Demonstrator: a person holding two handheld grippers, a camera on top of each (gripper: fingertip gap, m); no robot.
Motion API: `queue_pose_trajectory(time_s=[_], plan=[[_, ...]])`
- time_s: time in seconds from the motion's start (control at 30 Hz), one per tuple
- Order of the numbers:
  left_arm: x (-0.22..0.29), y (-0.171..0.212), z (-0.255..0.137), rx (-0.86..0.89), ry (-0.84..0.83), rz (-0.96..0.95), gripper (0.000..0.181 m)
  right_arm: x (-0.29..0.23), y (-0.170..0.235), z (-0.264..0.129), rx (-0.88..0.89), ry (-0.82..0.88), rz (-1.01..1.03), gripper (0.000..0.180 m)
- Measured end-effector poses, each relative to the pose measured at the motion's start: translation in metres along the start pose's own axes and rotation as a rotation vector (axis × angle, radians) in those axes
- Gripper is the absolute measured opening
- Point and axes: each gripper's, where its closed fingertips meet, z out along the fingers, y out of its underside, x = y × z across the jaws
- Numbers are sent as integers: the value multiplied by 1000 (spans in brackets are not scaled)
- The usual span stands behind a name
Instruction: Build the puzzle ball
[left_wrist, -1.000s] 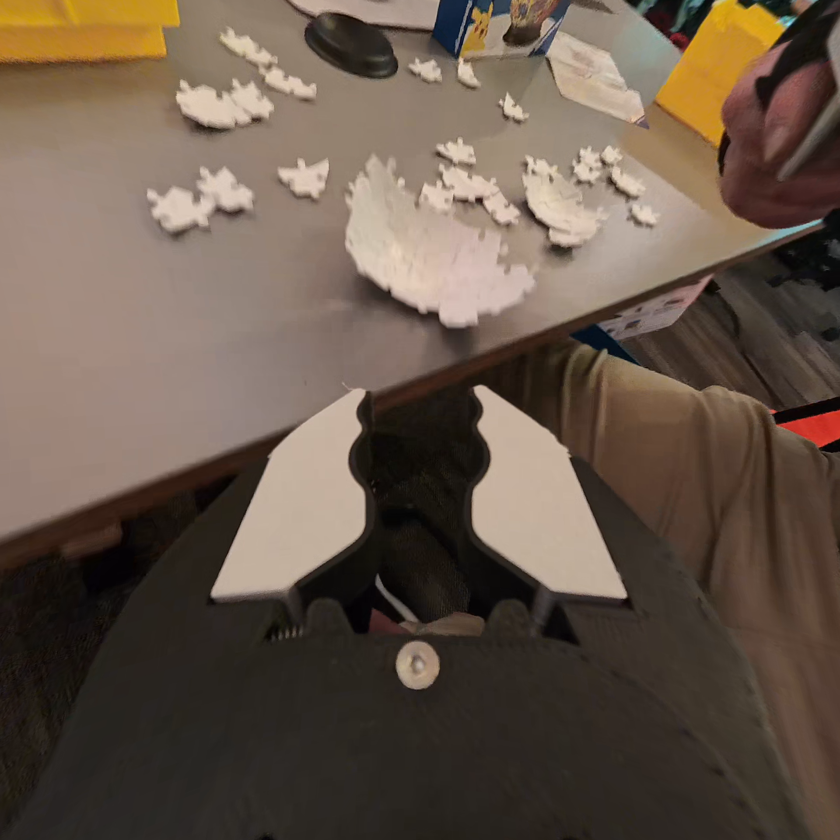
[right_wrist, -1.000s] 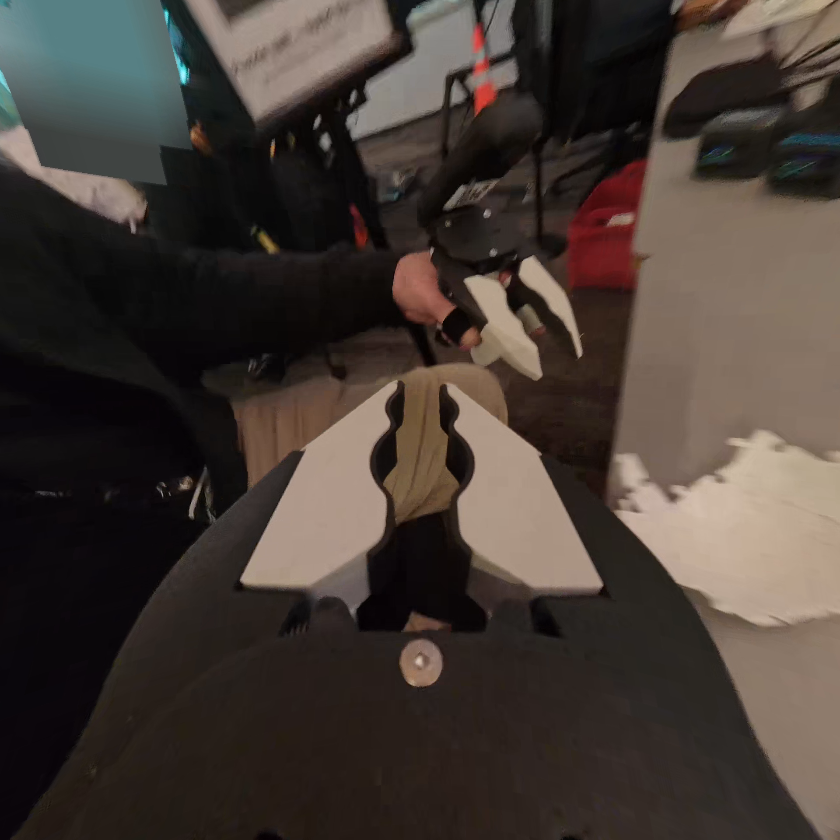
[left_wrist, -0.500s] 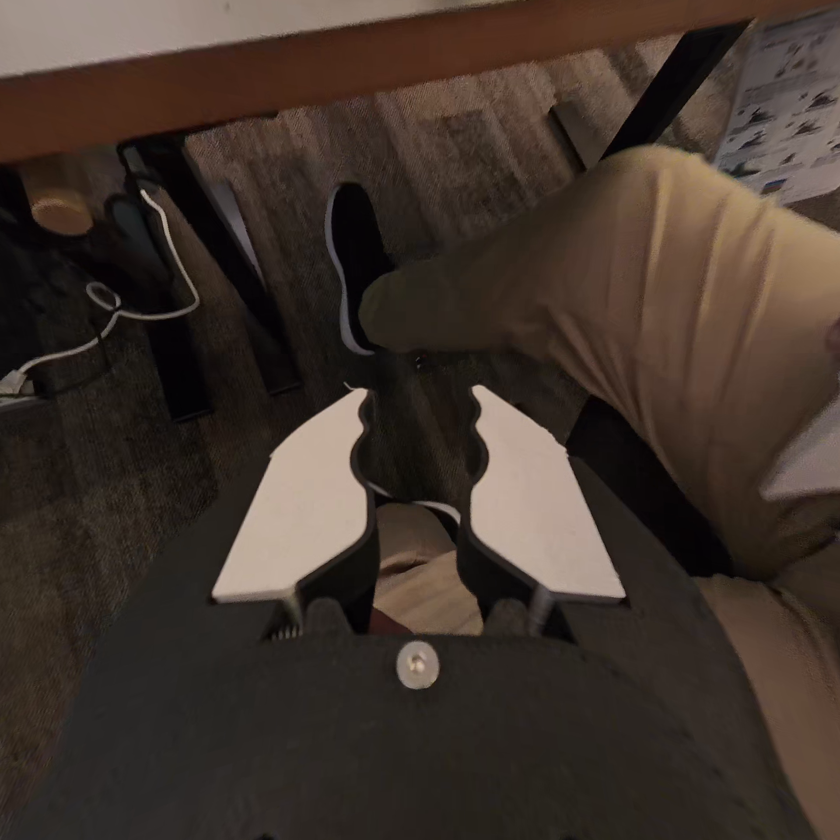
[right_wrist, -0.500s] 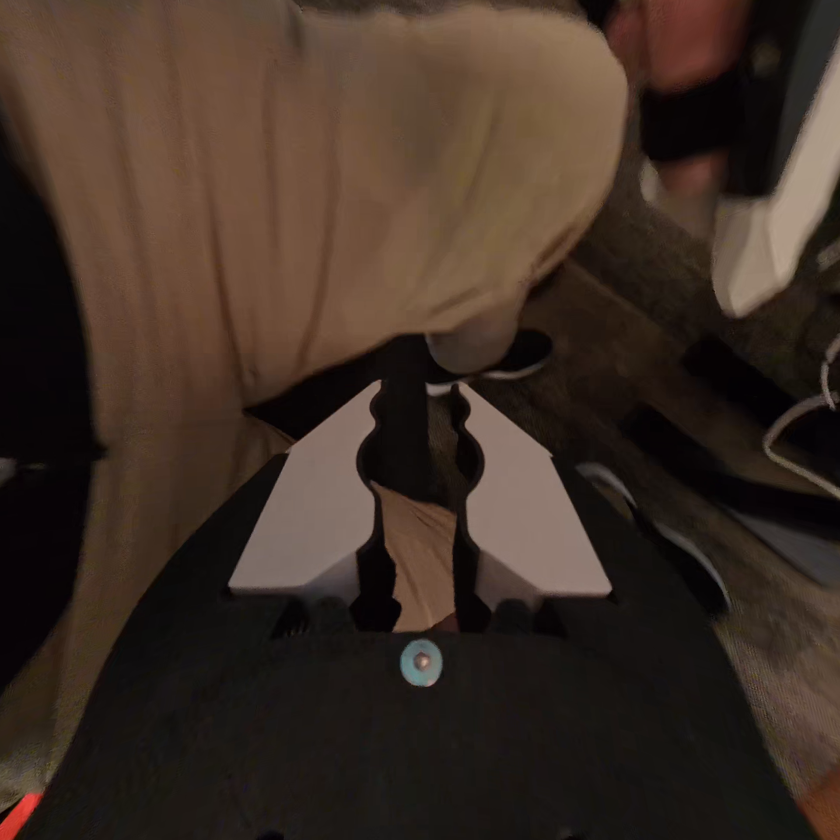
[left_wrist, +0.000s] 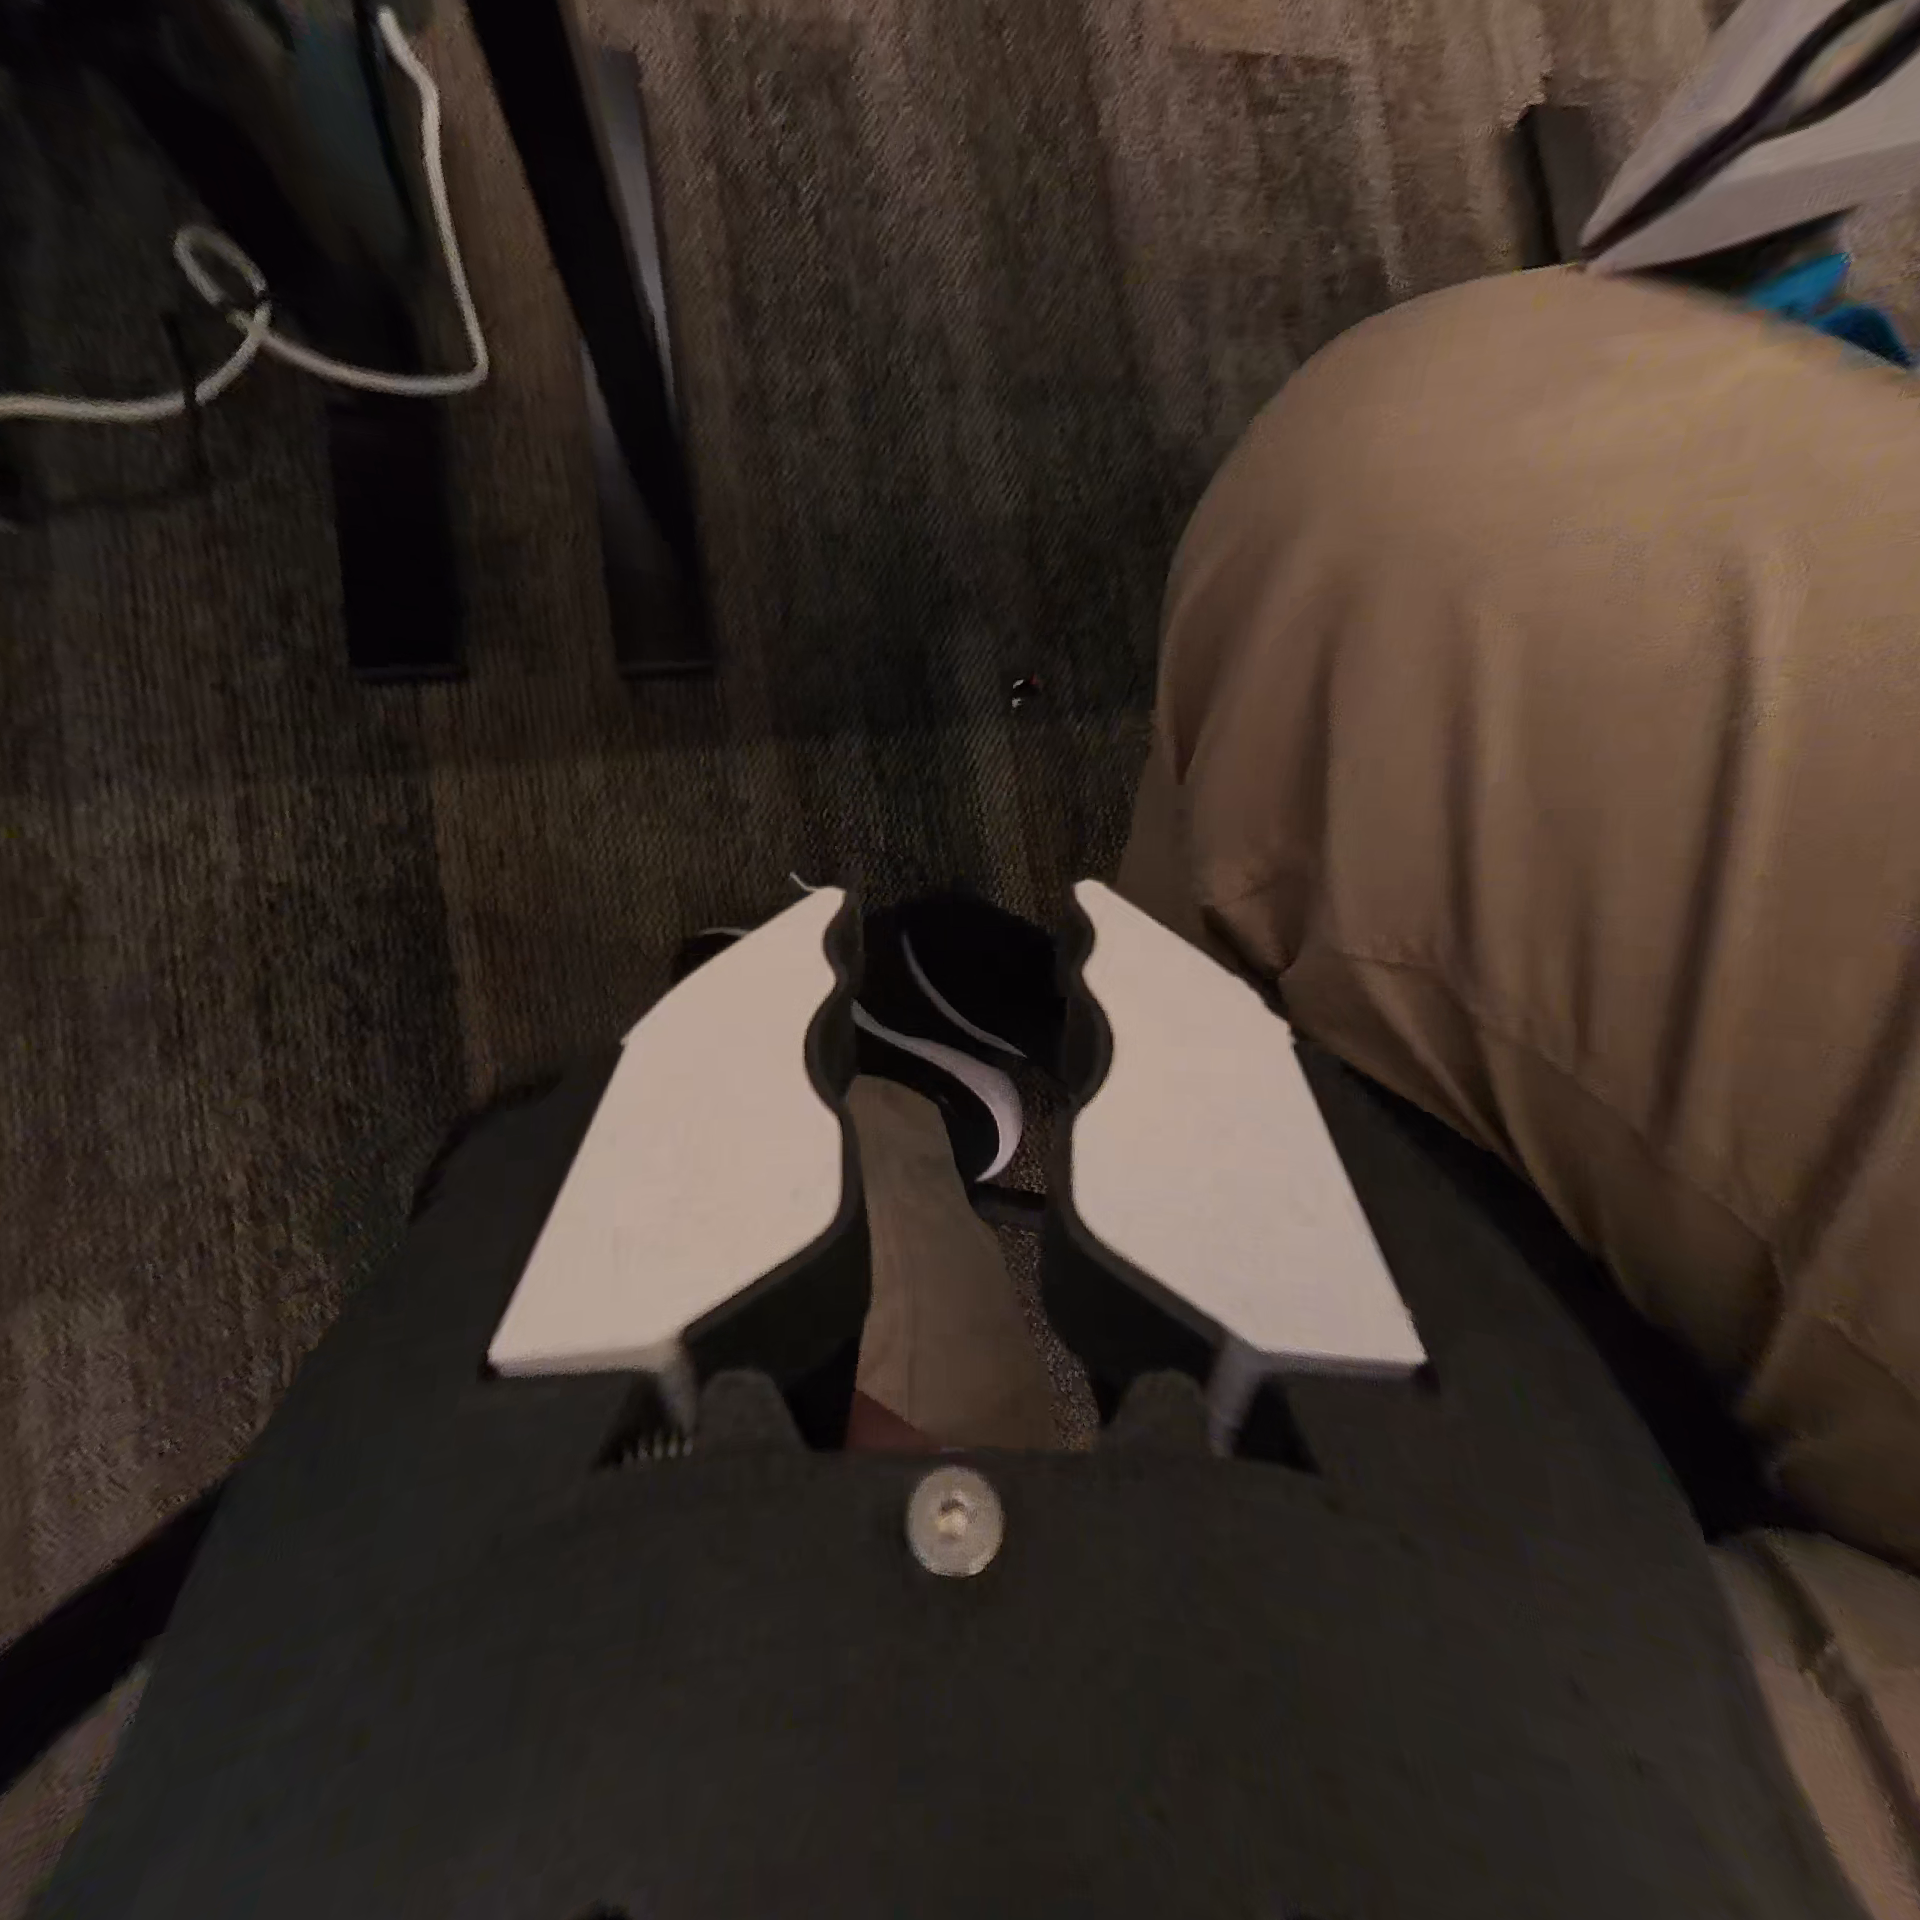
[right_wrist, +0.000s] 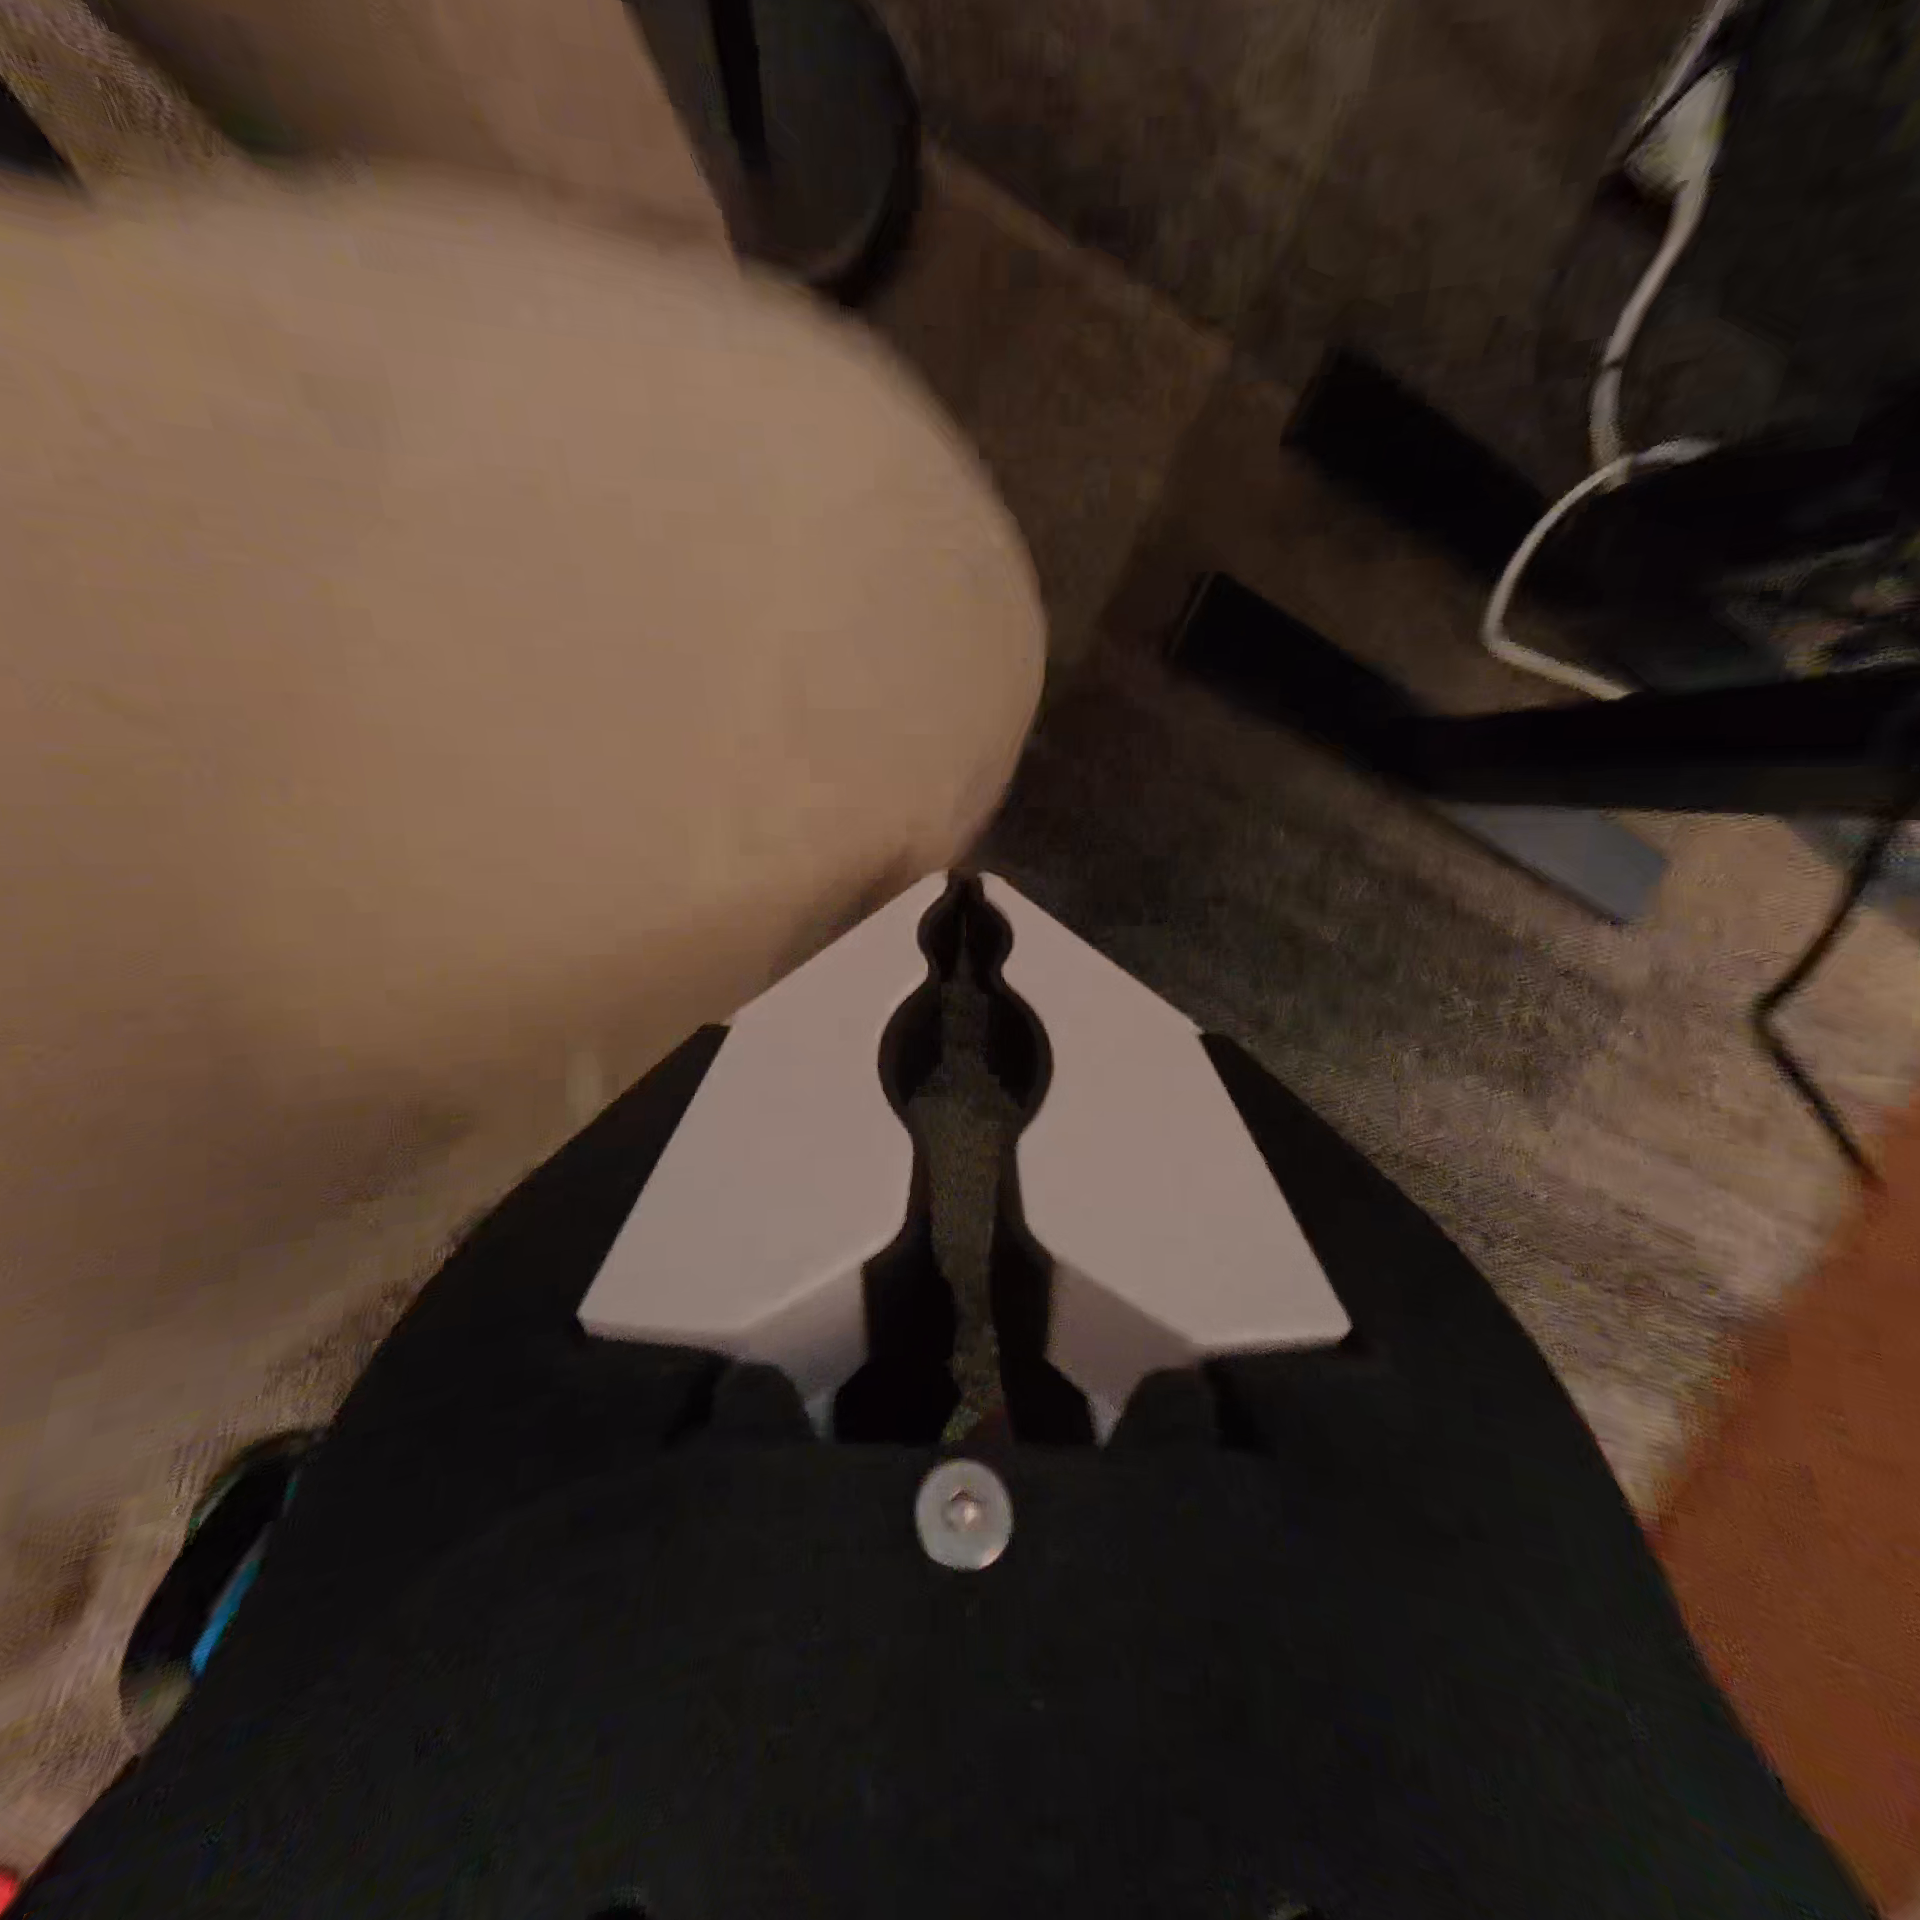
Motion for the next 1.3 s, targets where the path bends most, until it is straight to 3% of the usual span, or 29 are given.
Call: queue_pose_trajectory(time_s=[0.13,0.23,0.43,0.53,0.63,0.83,1.0,1.1,1.3], plan=[[-20,26,4,-17,-56,-77,36,-5,45,59,40,4,80,3],[-31,46,9,-66,-73,-81,35,-34,94,135,-32,-134,220,28],[-47,69,20,-119,-74,-102,34,-35,200,306,-151,-329,841,38],[-58,82,25,-146,-91,-83,31,-4,254,367,-196,-229,943,39],[-72,102,32,-188,-106,-88,31,24,296,411,-251,-121,872,40],[-89,119,42,-168,-111,-149,29,27,306,474,-268,-70,693,44],[-98,151,45,-215,-121,-182,29,15,332,508,-449,-15,601,35],[-103,158,47,-203,-129,-191,28,18,332,512,-441,-11,603,31],[-105,156,58,-213,-107,-178,29,33,328,503,-360,-10,716,0]])
